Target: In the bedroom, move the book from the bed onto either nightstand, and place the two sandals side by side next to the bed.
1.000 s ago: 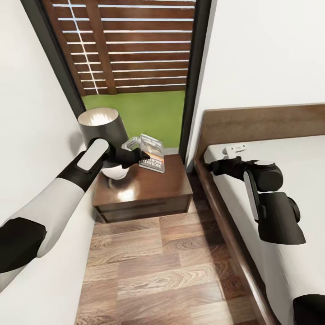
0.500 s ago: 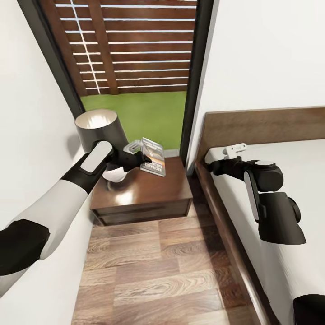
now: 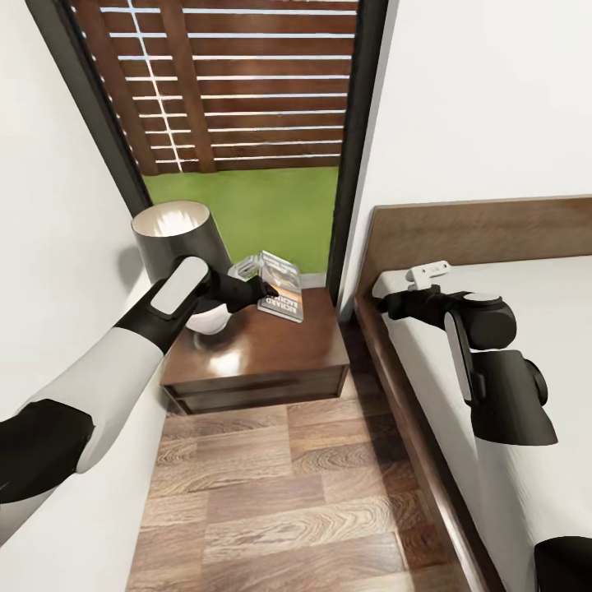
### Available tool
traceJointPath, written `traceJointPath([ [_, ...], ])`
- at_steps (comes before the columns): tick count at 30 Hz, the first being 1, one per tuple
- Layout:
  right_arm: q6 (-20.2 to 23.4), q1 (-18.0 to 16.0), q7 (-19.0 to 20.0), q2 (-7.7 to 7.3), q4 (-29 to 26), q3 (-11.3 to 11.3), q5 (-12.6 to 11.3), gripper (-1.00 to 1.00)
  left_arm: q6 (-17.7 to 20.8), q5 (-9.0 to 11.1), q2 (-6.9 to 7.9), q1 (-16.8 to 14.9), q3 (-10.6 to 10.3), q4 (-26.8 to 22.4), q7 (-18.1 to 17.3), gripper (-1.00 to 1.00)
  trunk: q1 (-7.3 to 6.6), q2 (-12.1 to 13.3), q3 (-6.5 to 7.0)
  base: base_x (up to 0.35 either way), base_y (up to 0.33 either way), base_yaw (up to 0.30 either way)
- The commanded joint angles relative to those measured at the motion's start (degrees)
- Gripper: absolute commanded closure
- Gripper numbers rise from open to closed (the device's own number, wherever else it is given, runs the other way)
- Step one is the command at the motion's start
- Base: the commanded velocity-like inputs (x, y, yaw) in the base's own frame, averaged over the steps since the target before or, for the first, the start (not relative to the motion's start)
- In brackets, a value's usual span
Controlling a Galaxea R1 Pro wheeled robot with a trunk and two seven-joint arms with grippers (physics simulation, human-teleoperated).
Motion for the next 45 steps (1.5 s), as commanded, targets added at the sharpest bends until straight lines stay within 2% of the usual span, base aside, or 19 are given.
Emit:
traceJointPath([
  [1,0.20,-0.05,0.46,-0.04,-0.05,0.07,0.60,-1.00,-0.07,0.59,0.06,-0.05,-0.22,-0.07,0.53,1.00,0.00,-0.02,-0.04,0.011,-0.007,0.001],
  [6,0.20,-0.04,0.45,-0.07,-0.06,0.02,0.62,-1.00,-0.05,1.01,-1.23,-0.05,-0.22,-0.06,3.93,1.00,0.00,-0.02,-0.04,0.006,-0.004,0.000],
  [9,0.20,-0.03,0.45,-0.10,-0.06,0.00,0.62,-1.00,-0.07,2.24,-2.80,-0.05,-0.22,0.05,9.06,1.00,0.00,-0.02,-0.04,0.003,-0.002,0.000],
  [10,0.20,-0.03,0.45,-0.10,-0.06,0.00,0.62,-1.00,-0.07,2.24,-2.80,-0.05,-0.22,0.05,9.06,1.00,0.00,-0.02,-0.04,0.002,-0.001,0.000],
  [13,0.20,-0.04,0.44,-0.11,-0.06,-0.01,0.63,-1.00,-0.11,4.05,-4.06,-0.05,-0.22,0.25,14.31,1.00,0.00,-0.02,-0.04,0.001,-0.001,0.000],
  [14,0.20,-0.04,0.44,-0.11,-0.06,-0.01,0.63,-1.00,-0.11,4.05,-4.06,-0.05,-0.22,0.25,14.31,1.00,0.00,-0.02,-0.04,0.001,-0.001,0.000],
  [18,0.20,-0.04,0.44,-0.12,-0.06,-0.02,0.63,-1.00,-0.06,5.54,-4.87,-0.05,-0.15,0.40,19.17,1.00,0.66,-1.23,-0.58,0.000,0.000,0.000],
  [27,0.20,-0.05,0.44,-0.05,-0.06,0.10,0.63,-1.00,0.38,6.38,-5.20,-0.05,0.19,0.57,22.03,1.00,2.63,-4.84,-2.20,0.000,0.000,0.000],
  [45,0.20,-0.02,0.42,-0.04,-0.06,0.03,0.63,-1.00,0.94,6.52,-5.15,-0.05,0.30,0.39,22.76,1.00,6.59,-12.06,-5.43,0.000,0.000,0.000],
])
